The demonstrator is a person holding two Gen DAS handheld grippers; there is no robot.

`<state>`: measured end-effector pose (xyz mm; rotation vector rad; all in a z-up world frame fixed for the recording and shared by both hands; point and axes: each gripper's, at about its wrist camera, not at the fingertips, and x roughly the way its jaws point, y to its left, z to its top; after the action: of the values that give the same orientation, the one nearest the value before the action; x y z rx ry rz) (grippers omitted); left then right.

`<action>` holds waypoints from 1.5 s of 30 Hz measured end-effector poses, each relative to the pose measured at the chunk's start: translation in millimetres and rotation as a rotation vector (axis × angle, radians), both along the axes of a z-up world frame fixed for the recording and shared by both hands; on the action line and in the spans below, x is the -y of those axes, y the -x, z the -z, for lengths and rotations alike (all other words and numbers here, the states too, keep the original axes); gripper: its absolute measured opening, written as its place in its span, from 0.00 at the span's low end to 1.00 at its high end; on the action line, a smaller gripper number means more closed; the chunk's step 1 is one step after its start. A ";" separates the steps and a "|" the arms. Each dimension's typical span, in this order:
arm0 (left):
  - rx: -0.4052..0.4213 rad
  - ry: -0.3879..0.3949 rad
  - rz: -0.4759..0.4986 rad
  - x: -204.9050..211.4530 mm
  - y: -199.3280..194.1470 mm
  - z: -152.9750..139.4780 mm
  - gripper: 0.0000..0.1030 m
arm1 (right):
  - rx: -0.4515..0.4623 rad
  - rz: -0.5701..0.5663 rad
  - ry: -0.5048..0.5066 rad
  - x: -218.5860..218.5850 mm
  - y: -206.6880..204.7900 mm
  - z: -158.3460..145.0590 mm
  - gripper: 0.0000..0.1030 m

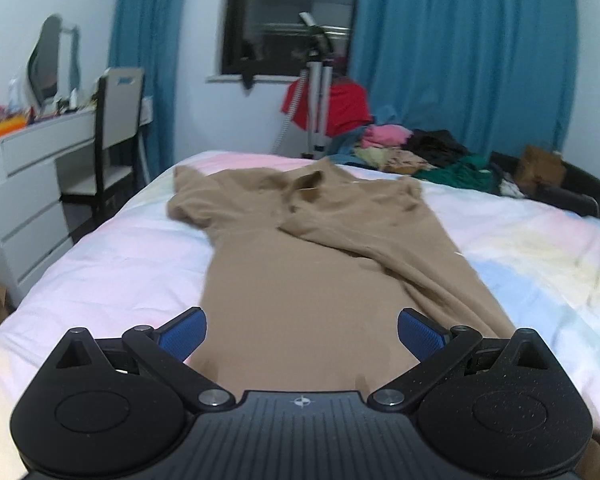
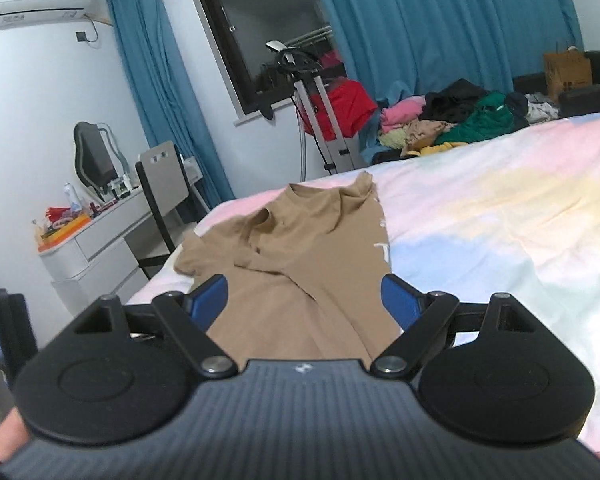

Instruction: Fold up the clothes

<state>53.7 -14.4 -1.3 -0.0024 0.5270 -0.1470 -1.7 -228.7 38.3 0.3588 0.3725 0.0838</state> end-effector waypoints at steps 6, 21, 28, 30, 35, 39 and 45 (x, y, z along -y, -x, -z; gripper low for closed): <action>-0.003 -0.007 0.001 12.0 7.3 6.3 1.00 | 0.001 0.010 -0.031 9.2 0.5 2.6 0.83; -0.052 -0.052 -0.005 13.9 0.5 24.7 1.00 | 0.002 0.020 -0.055 22.3 2.6 1.5 0.82; -0.053 -0.075 0.007 18.4 2.3 26.5 1.00 | 0.006 0.019 -0.064 26.5 3.2 0.3 0.83; -0.050 -0.081 0.013 20.1 3.8 26.7 1.00 | 0.011 0.021 -0.067 29.4 4.1 -1.1 0.83; -0.063 -0.074 0.053 30.9 9.3 24.3 0.99 | 0.030 0.032 -0.078 41.5 7.2 -6.0 0.83; -0.093 -0.062 0.130 50.4 16.2 19.6 0.97 | 0.050 0.064 -0.076 63.5 11.9 -11.1 0.83; -0.092 -0.079 0.294 99.5 34.6 11.7 0.95 | 0.054 0.160 -0.098 106.3 18.3 -8.4 0.83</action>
<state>19.0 -113.9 -13.0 0.1460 0.6229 -0.4145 -20.0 -335.0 46.6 0.4810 0.2859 -0.0450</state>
